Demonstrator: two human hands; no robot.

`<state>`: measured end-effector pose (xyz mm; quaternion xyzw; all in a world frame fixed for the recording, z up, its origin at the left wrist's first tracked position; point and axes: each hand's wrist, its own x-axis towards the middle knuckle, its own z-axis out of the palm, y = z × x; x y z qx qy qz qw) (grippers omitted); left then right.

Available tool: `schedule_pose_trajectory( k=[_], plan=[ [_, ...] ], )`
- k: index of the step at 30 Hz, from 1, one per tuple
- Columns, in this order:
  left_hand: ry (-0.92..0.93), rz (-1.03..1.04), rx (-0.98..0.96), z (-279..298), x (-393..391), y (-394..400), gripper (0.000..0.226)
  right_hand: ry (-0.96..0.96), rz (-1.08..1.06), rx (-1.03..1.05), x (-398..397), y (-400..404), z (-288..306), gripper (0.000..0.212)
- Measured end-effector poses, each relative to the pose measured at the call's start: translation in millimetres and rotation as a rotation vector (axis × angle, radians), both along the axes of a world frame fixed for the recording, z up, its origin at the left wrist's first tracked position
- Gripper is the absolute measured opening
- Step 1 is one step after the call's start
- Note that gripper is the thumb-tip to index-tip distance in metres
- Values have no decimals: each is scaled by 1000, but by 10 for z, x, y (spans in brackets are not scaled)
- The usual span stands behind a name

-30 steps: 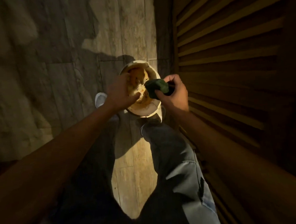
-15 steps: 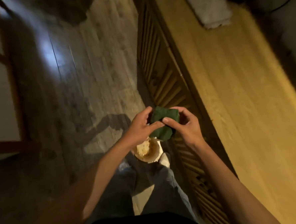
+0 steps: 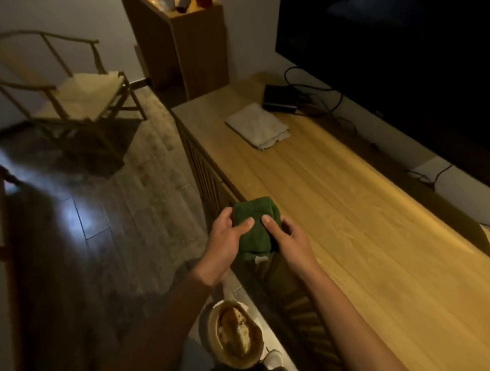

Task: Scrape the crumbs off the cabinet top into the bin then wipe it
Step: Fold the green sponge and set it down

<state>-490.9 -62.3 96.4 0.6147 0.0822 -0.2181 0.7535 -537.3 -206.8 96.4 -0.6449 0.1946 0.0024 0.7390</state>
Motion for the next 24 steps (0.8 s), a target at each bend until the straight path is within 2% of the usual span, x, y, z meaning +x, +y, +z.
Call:
schedule_pose_trajectory(
  k=[5,10,12,14,18,21,24],
  plan=[
    [114,35,-33,-15,463,-152,29,-41,-4,-129,524,-69,-115,19],
    [228,-96,96,-149,1222,-38,31,-78,93,-285,1205,-80,-275,11],
    [207,-221,157,-208,1613,33,39,-57,141,-329,1541,-75,-330,10],
    [150,-300,216,-331,2060,89,36,-22,153,-397,1940,-57,-417,10],
    [97,-364,240,-697,2982,192,21,88,15,-435,2815,40,-717,23],
    [67,-348,329,-986,3615,285,25,251,-80,-411,3394,152,-964,30],
    [-17,-402,467,-1169,4142,335,33,291,-142,-506,3835,260,-1131,24]
  ],
)
